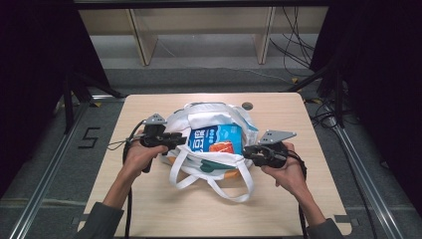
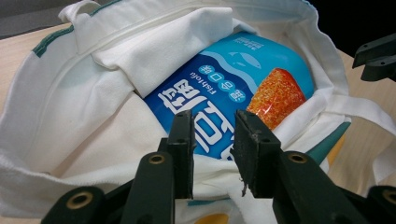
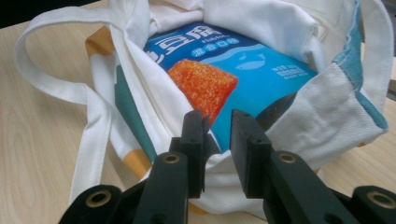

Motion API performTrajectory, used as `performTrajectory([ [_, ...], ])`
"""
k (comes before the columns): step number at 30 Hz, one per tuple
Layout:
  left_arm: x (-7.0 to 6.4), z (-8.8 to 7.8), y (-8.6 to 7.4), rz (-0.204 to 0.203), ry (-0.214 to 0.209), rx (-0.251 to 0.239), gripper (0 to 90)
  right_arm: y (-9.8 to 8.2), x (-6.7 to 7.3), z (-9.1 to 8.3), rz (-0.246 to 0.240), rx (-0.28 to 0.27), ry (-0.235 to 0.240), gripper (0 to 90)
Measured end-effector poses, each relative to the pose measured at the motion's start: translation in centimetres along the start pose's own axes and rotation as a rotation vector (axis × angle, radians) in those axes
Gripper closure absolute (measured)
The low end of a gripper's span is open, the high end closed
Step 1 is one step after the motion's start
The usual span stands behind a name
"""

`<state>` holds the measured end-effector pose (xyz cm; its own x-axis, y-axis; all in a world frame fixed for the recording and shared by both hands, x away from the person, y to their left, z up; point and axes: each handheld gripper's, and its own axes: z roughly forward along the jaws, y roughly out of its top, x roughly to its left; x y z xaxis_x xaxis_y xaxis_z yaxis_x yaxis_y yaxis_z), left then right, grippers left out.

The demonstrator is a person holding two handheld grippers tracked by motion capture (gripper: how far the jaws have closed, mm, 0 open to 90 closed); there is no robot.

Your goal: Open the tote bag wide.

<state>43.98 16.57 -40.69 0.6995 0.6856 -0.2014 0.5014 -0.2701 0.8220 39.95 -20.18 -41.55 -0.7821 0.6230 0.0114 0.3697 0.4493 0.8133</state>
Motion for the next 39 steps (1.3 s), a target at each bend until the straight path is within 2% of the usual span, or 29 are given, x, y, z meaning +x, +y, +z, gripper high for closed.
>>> performTrajectory([
  [3,-0.3,-0.3,-0.2,-0.003,-0.004,-0.009,64.3,0.0,0.0,-0.2,0.014,0.003,-0.001,74.4],
  [5,-0.3,-0.5,-0.2,0.012,-0.015,-0.015,62.9,-0.1,-0.2,-0.3,0.006,-0.007,-0.009,74.2],
  [7,-0.6,-0.7,-0.4,0.001,-0.001,-0.029,61.3,-0.2,-0.2,-0.3,0.013,-0.009,-0.019,73.6],
  [10,-0.9,-1.0,-0.5,0.011,-0.008,-0.029,59.8,-0.2,-0.4,-0.4,-0.002,-0.014,-0.008,72.4],
  [12,-1.1,-1.2,-0.5,0.011,-0.015,-0.026,58.6,-0.3,-0.4,-0.6,0.007,-0.014,-0.010,72.0],
  [13,-1.3,-1.2,-0.6,0.014,-0.009,-0.032,57.4,-0.3,-0.5,-0.6,-0.002,-0.030,-0.026,71.4],
  [14,-1.3,-1.3,-0.6,0.019,-0.009,-0.028,56.5,-0.3,-0.5,-0.7,0.000,-0.018,-0.009,70.9],
  [18,-1.4,-1.5,-0.7,0.024,-0.009,-0.031,53.7,-0.5,-0.4,-1.0,0.023,-0.014,-0.024,69.1],
  [20,-1.5,-1.6,-0.7,0.022,-0.014,-0.036,53.4,-0.6,-0.4,-1.0,0.003,-0.033,-0.035,68.8],
  [22,-1.5,-1.7,-0.8,0.022,-0.002,-0.051,52.6,-0.7,-0.4,-1.2,0.026,-0.019,-0.024,68.2],
  [23,-1.5,-1.8,-0.8,0.021,-0.013,-0.047,52.1,-0.7,-0.2,-1.3,0.037,-0.017,-0.022,68.0],
  [25,-1.7,-1.9,-0.8,0.024,-0.011,-0.044,51.0,-0.7,-0.3,-1.4,0.020,-0.026,-0.026,67.0],
  [30,-1.9,-2.1,-0.9,0.030,-0.017,-0.045,48.0,-0.9,-0.2,-1.5,0.039,-0.029,-0.035,65.2],
  [31,-2.0,-2.1,-0.9,0.030,-0.012,-0.046,47.3,-0.9,-0.3,-1.6,0.035,-0.030,-0.036,64.5],
  [32,-2.0,-2.1,-0.9,0.028,-0.014,-0.049,46.9,-0.9,-0.5,-1.6,0.002,-0.035,-0.038,63.9],
  [36,-2.3,-2.5,-1.0,0.040,-0.020,-0.051,45.5,-1.1,-0.3,-1.8,0.033,-0.028,-0.039,61.4],
  [38,-2.4,-2.6,-1.2,0.042,-0.018,-0.048,43.5,-1.1,-0.4,-1.9,0.015,-0.037,-0.048,60.1],
  [39,-2.5,-2.8,-1.2,0.041,-0.016,-0.045,43.4,-1.2,-0.4,-2.0,0.024,-0.036,-0.046,59.4],
])
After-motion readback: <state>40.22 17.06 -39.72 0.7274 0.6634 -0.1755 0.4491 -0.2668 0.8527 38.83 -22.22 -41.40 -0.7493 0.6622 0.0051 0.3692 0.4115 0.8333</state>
